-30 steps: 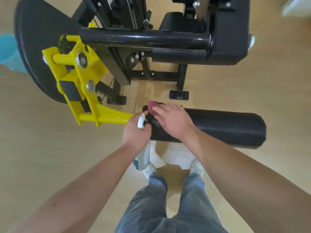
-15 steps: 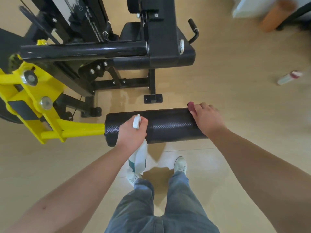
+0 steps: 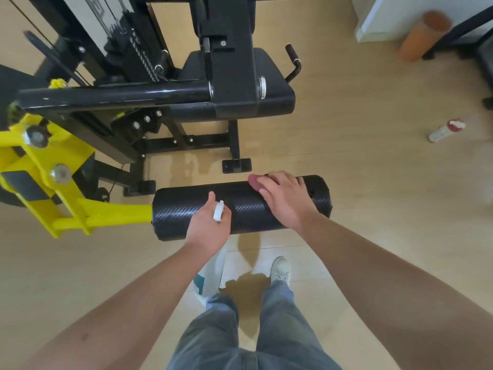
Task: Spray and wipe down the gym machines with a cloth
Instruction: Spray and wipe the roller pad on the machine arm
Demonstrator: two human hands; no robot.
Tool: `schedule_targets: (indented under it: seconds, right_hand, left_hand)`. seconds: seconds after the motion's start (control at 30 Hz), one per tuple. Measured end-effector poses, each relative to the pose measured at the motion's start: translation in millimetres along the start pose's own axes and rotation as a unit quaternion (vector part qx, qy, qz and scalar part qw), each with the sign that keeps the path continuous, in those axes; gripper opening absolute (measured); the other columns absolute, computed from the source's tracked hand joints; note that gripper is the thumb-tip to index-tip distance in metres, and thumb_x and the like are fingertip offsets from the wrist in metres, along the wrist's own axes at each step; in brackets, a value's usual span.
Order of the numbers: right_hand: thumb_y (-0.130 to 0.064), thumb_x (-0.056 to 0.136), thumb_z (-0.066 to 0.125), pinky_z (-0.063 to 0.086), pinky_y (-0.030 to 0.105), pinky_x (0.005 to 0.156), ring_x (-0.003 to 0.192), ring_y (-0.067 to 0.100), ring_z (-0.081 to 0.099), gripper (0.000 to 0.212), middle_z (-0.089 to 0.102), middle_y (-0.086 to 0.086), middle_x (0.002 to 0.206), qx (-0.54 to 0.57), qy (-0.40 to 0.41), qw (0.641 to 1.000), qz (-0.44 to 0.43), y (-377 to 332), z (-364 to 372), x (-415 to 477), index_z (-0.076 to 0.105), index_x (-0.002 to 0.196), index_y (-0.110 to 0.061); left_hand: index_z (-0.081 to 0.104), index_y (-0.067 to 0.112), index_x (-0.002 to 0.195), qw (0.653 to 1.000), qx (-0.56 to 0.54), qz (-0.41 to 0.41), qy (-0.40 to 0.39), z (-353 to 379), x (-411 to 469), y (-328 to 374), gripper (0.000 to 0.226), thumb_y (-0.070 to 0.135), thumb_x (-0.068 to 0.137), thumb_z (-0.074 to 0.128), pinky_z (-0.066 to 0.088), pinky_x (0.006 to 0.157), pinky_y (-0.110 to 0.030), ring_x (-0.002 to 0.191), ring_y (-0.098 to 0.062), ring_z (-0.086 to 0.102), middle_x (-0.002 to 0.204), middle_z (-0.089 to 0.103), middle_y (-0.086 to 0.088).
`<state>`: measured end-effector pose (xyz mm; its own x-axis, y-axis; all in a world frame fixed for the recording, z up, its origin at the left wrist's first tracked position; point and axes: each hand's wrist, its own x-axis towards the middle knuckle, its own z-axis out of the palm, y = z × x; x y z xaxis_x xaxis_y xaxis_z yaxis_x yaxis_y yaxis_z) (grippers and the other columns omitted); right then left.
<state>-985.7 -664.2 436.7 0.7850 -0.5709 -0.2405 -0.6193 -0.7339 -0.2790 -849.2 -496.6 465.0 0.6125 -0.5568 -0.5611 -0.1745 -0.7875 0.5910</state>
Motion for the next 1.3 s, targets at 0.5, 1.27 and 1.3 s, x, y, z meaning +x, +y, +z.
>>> schedule_targets:
  seconds: [0.5, 1.27, 1.3]
  right_hand:
    - [-0.033, 0.106, 0.047, 0.048, 0.048, 0.094, 0.120, 0.031, 0.054, 0.027, 0.060, 0.002, 0.134, -0.087, -0.008, 0.996, 0.035, -18.3, 10.4, -49.3, 0.056, 0.130, -0.025]
    - [-0.046, 0.104, 0.036, 0.044, 0.045, 0.095, 0.113, 0.031, 0.055, 0.041, 0.061, 0.003, 0.127, -0.112, -0.050, 0.991, -0.047, -64.1, 11.5, 6.2, 0.046, 0.140, -0.029]
    - [-0.043, 0.105, 0.036, 0.046, 0.043, 0.091, 0.105, 0.031, 0.057, 0.039, 0.064, 0.005, 0.121, -0.120, -0.043, 0.991, -0.050, -66.0, 10.1, 5.8, 0.049, 0.138, -0.027]
  left_hand:
    - [0.067, 0.028, 0.084, 0.998, -0.042, -0.005, 0.056, 4.9, -31.2, -17.5, 0.016, 0.037, 0.096, 0.061, 0.052, 0.070, -0.028, 0.079, -0.014, 0.065, 0.080, 0.069, 0.005]
    - [0.069, 0.024, 0.075, 0.985, -0.079, -0.114, 0.106, -49.9, -31.6, -47.9, 0.028, 0.043, 0.094, 0.064, 0.053, 0.068, -0.029, 0.077, -0.021, 0.069, 0.077, 0.074, -0.003]
    - [0.069, 0.023, 0.074, 0.984, -0.077, -0.116, 0.107, -50.5, -31.2, -49.0, 0.029, 0.044, 0.094, 0.063, 0.053, 0.068, -0.029, 0.077, -0.021, 0.068, 0.077, 0.074, -0.003]
